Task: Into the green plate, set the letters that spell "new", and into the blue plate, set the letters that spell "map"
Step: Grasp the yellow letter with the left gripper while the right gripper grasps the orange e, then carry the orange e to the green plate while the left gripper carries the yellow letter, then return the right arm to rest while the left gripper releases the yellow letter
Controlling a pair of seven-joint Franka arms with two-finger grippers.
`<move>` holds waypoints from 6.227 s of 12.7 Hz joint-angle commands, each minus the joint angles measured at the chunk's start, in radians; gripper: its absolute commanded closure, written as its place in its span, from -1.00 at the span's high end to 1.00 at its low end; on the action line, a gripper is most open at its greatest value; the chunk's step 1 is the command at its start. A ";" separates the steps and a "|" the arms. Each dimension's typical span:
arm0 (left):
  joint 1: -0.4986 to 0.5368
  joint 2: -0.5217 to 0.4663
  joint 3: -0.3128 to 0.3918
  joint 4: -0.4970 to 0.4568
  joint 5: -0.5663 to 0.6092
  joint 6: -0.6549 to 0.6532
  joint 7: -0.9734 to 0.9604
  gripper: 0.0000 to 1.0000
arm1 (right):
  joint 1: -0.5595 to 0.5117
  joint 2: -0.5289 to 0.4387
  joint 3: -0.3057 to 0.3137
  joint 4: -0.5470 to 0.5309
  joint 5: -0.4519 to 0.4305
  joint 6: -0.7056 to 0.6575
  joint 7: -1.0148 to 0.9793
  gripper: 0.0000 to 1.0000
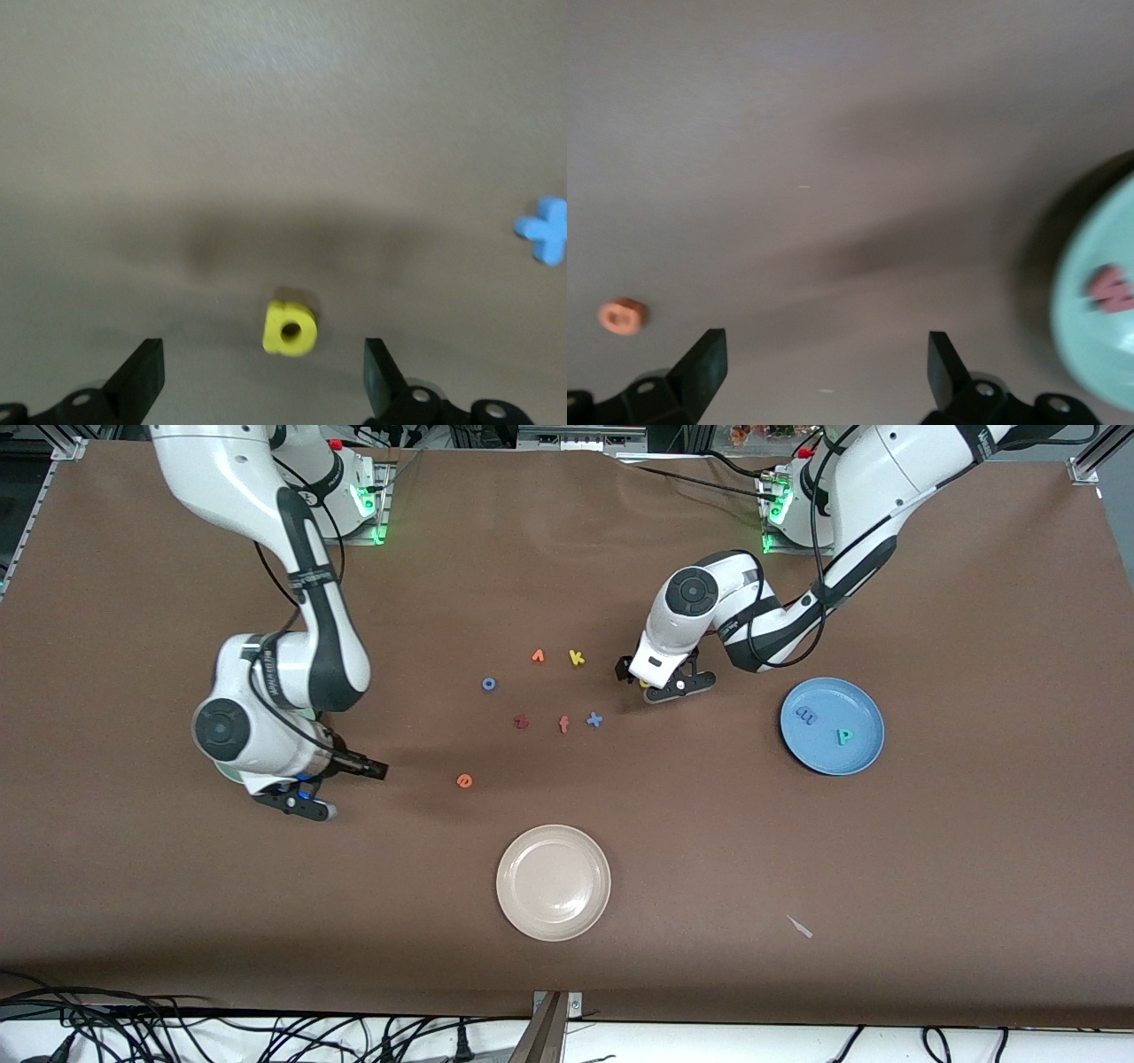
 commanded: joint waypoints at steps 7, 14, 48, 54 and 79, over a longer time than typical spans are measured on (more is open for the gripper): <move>-0.001 0.032 0.022 0.020 0.069 0.015 -0.053 0.98 | 0.034 0.160 0.114 0.157 0.017 0.172 0.297 1.00; -0.001 0.034 0.027 0.024 0.067 0.015 -0.053 0.92 | 0.090 0.214 0.115 0.157 0.017 0.231 0.292 0.98; -0.104 0.055 0.076 0.065 0.046 0.002 -0.133 0.06 | 0.094 -0.176 -0.264 -0.341 -0.016 0.097 -0.565 -1.00; -0.104 0.055 0.076 0.066 0.046 0.001 -0.131 -0.67 | 0.090 -0.165 -0.296 -0.460 -0.009 0.228 -0.667 0.99; 0.588 0.043 0.002 0.221 -0.083 -0.423 0.923 0.86 | -0.365 -0.429 0.215 0.011 -0.290 -0.501 -0.429 1.00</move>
